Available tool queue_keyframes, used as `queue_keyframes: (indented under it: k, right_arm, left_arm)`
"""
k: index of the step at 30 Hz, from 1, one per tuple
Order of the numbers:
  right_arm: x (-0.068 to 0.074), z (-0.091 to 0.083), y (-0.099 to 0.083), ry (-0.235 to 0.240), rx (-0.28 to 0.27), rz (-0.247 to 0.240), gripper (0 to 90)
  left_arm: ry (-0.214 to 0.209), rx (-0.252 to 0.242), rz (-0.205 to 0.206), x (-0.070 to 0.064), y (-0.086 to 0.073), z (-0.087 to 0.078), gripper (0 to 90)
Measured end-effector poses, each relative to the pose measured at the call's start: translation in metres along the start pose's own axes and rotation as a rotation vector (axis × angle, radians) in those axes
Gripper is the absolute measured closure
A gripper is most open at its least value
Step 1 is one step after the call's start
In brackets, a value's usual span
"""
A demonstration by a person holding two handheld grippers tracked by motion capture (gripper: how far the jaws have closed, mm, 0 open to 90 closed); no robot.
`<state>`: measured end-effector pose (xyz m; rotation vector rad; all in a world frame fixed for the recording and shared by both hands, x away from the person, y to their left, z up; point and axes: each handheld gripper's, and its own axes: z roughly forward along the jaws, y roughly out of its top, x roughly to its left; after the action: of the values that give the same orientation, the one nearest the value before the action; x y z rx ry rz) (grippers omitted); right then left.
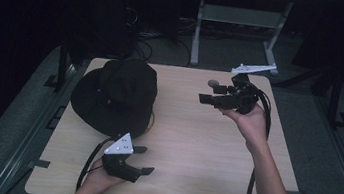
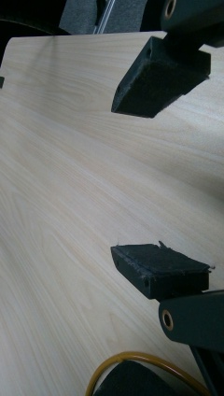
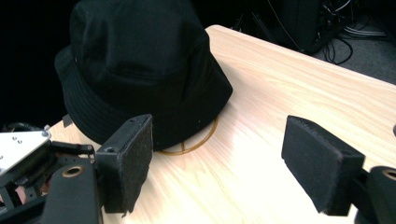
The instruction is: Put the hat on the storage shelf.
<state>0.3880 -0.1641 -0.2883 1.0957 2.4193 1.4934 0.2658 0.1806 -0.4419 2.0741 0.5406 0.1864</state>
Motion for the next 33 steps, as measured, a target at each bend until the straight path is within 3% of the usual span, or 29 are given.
queue_keyframes:
  k: [33]
  right_arm:
    - [-0.012, -0.024, -0.069, -0.026, -0.009, 0.073, 19.8]
  left_arm:
    - [0.010, 0.003, 0.001, -0.002, -0.001, 0.000, 25.6]
